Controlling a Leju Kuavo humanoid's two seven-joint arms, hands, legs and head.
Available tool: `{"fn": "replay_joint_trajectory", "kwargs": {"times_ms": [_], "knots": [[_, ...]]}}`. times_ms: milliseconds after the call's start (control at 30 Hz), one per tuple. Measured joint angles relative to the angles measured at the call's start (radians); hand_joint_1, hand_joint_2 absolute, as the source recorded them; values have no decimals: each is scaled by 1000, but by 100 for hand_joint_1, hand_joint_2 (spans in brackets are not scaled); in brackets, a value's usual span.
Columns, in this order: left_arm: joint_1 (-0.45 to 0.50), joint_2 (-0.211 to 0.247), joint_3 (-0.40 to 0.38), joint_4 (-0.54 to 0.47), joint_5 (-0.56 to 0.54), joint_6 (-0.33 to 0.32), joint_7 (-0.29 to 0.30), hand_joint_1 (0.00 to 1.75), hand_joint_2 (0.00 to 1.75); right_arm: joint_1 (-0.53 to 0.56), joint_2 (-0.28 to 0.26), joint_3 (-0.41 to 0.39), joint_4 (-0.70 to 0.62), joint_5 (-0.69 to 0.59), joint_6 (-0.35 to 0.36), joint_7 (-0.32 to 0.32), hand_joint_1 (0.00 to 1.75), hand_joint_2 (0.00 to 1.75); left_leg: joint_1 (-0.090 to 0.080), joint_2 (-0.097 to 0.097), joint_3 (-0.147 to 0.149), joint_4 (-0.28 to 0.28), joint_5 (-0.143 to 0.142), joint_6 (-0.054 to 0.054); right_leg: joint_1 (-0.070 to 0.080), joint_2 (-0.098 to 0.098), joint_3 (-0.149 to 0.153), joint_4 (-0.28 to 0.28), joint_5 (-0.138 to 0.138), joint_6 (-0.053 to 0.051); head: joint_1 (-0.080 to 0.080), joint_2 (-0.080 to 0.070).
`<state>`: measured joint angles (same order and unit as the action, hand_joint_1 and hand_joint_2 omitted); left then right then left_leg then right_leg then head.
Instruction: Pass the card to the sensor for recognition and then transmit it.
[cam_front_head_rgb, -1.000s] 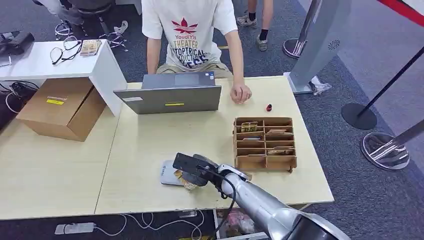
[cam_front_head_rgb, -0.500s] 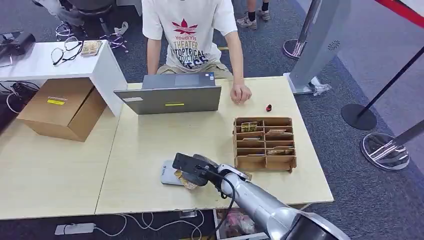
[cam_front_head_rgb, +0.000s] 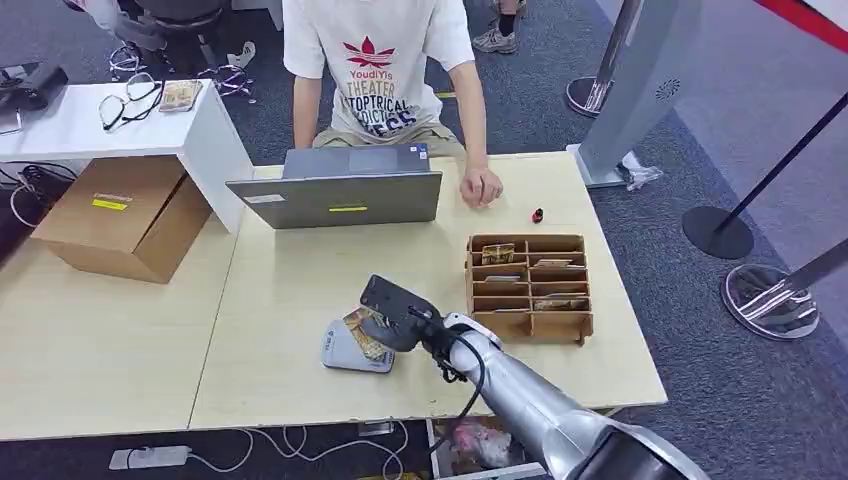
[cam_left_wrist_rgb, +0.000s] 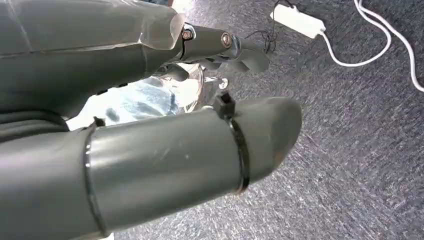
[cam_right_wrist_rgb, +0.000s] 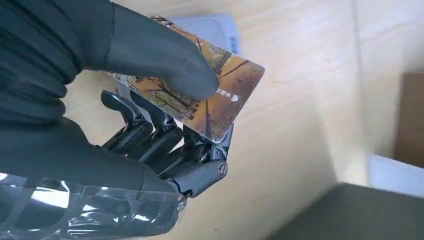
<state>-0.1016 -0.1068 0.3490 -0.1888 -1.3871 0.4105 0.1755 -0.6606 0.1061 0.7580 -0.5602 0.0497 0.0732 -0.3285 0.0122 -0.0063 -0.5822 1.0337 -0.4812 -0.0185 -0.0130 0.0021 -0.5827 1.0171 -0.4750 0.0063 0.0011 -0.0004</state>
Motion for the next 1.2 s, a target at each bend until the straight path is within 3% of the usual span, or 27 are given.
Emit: {"fn": "replay_joint_trajectory", "kwargs": {"times_ms": [500,1000,1200], "knots": [[0,2,0,0,7,3,0,0,0,64,-73,-130,-384,-69,-51,-3,175,175,0,0,-1,0,0,0,0,0,-1,0,0,0,0,0],[-1,5,0,0,14,6,-8,0,0,73,-87,-242,-624,-13,-159,-6,175,175,0,0,-1,0,0,0,0,0,-1,0,0,0,0,0],[-3,5,0,0,17,8,-8,0,0,48,-87,-258,-664,94,-238,8,175,175,0,0,-1,0,0,0,0,0,-1,0,0,0,0,0]]}}
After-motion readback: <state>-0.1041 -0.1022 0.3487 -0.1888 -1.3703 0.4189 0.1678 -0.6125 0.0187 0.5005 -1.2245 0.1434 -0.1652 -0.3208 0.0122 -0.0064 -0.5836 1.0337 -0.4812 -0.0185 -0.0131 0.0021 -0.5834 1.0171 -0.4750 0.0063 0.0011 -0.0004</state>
